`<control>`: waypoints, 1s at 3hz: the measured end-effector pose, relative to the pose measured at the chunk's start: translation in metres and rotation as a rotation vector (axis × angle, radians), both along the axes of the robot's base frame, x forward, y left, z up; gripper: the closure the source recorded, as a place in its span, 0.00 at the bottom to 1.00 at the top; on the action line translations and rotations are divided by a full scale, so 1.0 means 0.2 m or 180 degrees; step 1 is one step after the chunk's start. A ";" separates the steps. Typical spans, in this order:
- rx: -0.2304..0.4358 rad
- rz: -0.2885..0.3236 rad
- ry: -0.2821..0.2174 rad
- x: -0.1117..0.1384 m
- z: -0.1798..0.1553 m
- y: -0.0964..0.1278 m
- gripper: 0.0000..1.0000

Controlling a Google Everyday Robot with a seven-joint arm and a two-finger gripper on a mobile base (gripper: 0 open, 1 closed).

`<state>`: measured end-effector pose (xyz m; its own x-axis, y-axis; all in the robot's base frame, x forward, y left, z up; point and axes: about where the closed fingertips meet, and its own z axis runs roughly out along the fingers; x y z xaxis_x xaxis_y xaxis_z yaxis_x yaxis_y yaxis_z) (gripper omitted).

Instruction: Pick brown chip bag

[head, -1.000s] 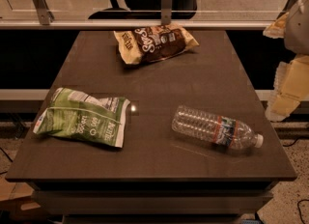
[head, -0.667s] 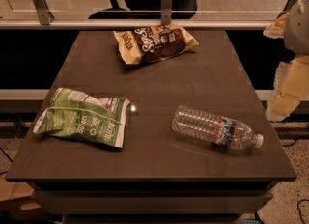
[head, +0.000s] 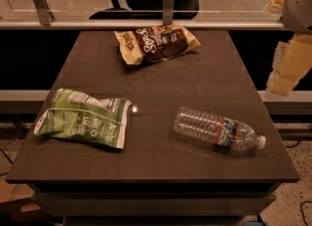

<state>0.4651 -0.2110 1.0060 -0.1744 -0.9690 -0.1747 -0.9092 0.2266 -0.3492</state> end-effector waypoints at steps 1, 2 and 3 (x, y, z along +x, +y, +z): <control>-0.0025 0.0077 -0.0216 0.07 0.04 0.02 0.00; -0.0037 0.0142 -0.0374 0.16 0.07 0.04 0.00; -0.0114 0.0224 -0.0432 0.29 0.09 0.08 0.00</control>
Offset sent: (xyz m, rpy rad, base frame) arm 0.0552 0.0117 0.0177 -0.0160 -0.1674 0.0655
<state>0.5237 -0.1945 1.0249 -0.0831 -0.9841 -0.1571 -0.8663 0.1493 -0.4767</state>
